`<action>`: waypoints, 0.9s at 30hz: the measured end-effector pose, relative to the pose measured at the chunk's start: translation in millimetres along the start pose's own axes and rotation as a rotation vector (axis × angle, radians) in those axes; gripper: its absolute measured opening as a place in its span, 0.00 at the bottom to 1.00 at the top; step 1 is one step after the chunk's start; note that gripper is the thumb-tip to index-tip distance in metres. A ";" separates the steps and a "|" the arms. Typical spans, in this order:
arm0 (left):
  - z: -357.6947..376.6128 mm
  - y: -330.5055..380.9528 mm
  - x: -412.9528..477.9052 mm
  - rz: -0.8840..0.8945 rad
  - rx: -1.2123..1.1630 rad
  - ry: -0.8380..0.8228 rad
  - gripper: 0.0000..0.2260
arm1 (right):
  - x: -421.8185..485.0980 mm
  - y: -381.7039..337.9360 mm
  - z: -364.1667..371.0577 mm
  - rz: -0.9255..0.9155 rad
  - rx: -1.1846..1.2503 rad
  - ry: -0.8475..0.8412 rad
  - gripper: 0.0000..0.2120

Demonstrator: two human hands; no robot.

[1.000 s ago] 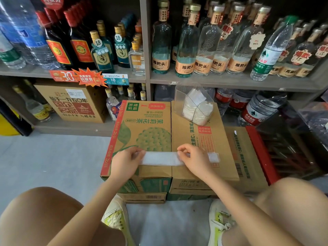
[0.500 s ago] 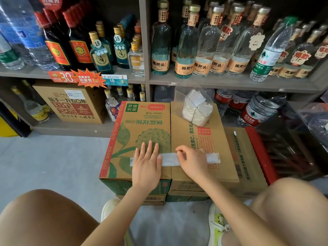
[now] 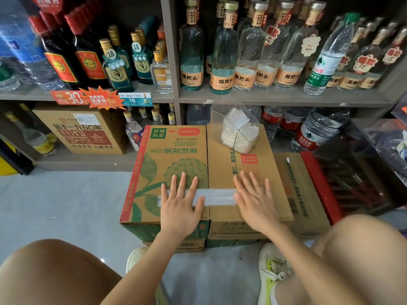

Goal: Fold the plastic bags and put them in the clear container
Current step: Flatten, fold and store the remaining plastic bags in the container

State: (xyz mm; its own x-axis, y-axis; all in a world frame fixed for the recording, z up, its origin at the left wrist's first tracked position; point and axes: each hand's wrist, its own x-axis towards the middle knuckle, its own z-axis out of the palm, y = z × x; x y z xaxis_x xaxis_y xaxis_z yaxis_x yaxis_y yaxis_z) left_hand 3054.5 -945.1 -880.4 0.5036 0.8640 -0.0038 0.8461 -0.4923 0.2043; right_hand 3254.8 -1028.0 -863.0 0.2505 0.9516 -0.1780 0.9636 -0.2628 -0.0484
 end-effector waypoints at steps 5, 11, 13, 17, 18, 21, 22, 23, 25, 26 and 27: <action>-5.0 -3.6 -0.9 0.021 0.020 -0.037 0.35 | -7.3 24.2 -6.9 0.044 0.032 0.021 0.37; -25.7 -44.4 27.2 0.198 0.002 -0.158 0.42 | -20.1 1.2 -5.7 -0.332 0.170 0.132 0.37; -33.9 -50.5 35.0 0.187 -0.067 -0.074 0.40 | -20.7 -2.9 -1.4 -0.375 0.165 0.212 0.29; -37.2 -33.0 13.3 0.233 -0.182 0.300 0.20 | -27.4 -5.8 10.0 -0.388 0.181 0.421 0.18; -32.8 -24.8 2.1 0.285 -0.227 0.323 0.17 | -30.6 -7.3 13.1 -0.398 0.190 0.469 0.14; -16.5 -8.0 -22.4 0.408 -0.363 0.212 0.17 | -37.3 -11.8 9.9 -0.433 0.224 0.500 0.06; -11.0 -7.3 -23.5 0.411 -0.393 0.185 0.17 | -38.0 -13.8 4.8 -0.417 0.259 0.470 0.09; -7.5 -7.6 -22.7 0.396 -0.413 0.176 0.17 | -38.0 -16.9 -3.9 -0.375 0.313 0.423 0.10; -7.2 -7.5 -19.3 0.339 -0.451 0.209 0.14 | -37.2 -21.9 -26.2 -0.270 0.453 0.279 0.10; -9.2 -6.6 -17.9 0.305 -0.483 0.232 0.13 | -35.3 -21.5 -34.6 -0.229 0.554 0.188 0.10; -12.4 -4.7 -17.9 0.254 -0.530 0.244 0.10 | -33.6 -20.6 -44.1 -0.199 0.690 0.084 0.12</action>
State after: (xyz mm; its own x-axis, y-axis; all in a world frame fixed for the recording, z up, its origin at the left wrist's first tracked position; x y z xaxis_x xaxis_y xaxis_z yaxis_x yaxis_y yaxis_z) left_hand 3039.3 -956.9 -869.2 0.5695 0.7575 0.3191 0.4727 -0.6194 0.6268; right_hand 3230.6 -1047.5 -812.7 0.1093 0.9937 -0.0268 0.7205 -0.0977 -0.6865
